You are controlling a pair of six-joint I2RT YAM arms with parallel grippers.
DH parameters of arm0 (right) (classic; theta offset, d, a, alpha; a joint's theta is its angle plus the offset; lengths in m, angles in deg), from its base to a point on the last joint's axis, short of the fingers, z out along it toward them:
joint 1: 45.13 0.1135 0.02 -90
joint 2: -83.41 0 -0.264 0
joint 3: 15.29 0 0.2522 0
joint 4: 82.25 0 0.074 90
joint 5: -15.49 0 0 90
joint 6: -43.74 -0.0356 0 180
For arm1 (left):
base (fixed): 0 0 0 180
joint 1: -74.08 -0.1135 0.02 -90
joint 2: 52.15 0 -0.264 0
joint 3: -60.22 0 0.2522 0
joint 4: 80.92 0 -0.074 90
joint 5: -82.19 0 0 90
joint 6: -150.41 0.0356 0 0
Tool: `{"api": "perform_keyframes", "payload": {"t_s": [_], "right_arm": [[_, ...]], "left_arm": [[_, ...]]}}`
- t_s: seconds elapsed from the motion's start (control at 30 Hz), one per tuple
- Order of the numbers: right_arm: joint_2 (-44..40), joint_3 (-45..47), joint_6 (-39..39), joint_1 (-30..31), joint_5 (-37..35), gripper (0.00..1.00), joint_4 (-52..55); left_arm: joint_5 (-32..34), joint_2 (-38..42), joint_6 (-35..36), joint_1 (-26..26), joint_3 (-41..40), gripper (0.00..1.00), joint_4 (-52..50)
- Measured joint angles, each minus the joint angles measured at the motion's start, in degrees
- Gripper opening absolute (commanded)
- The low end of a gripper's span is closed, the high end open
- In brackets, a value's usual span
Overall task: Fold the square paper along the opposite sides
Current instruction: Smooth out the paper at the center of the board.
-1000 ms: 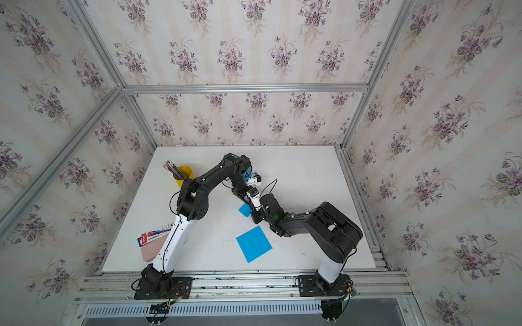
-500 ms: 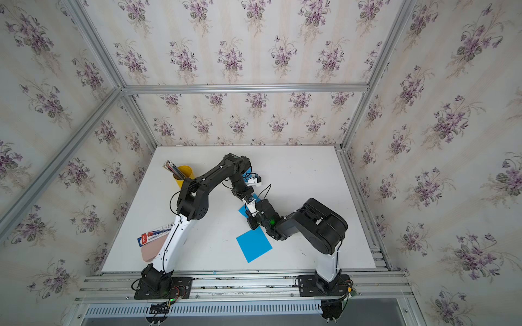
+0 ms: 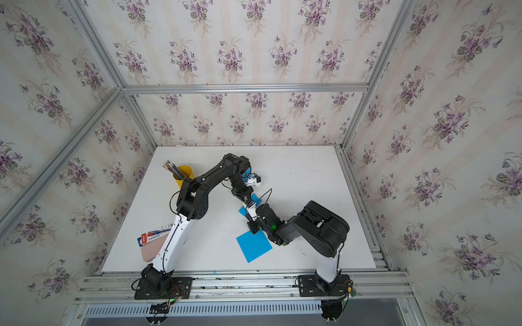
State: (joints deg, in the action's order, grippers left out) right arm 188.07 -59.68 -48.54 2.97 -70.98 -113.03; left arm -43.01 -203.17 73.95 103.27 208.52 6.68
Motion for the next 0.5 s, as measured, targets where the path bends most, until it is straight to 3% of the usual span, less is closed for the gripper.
{"api": "perform_keyframes", "payload": {"t_s": [0.33,0.5], "right_arm": [[-5.44,0.68,-0.74,0.61,0.83,0.00,6.21],[-9.60,-1.05,-0.76,-7.43,-0.39,0.00,6.49]], "left_arm": [[-0.22,-0.07,-0.02,-0.15,0.13,0.00,-0.22],[-0.90,0.57,-0.66,-0.17,-1.22,0.00,0.61]]}}
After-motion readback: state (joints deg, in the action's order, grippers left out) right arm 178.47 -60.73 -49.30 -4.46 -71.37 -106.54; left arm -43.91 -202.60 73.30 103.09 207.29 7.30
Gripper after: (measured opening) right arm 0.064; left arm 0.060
